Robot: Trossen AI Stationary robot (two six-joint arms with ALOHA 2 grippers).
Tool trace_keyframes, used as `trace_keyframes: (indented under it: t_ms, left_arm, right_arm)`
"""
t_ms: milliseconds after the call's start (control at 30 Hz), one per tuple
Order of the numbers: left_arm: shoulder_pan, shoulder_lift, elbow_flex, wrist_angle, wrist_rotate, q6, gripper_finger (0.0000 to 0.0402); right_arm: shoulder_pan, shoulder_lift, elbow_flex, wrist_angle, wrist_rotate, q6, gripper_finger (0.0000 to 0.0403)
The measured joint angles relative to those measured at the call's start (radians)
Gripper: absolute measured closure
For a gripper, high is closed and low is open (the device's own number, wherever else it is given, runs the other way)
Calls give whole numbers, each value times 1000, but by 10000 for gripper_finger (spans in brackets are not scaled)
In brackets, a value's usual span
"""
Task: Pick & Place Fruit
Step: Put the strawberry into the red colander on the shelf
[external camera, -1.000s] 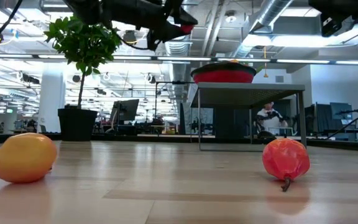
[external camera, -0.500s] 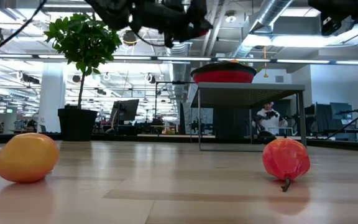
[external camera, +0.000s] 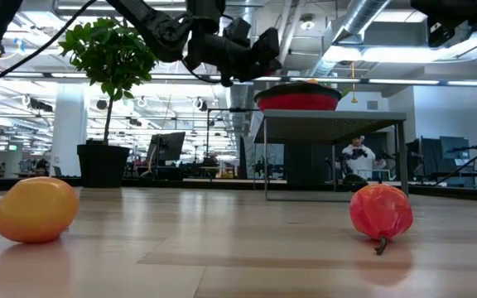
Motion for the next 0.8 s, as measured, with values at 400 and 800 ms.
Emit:
trace_keyframes:
  t_ms: [400, 800]
  left_arm:
    - [39, 32, 0, 46, 61, -6, 255]
    - [62, 32, 0, 47, 108, -4, 255]
  right_arm:
    - [-1, 0, 0, -3, 27, -26, 403]
    - [0, 0, 0, -4, 29, -26, 403]
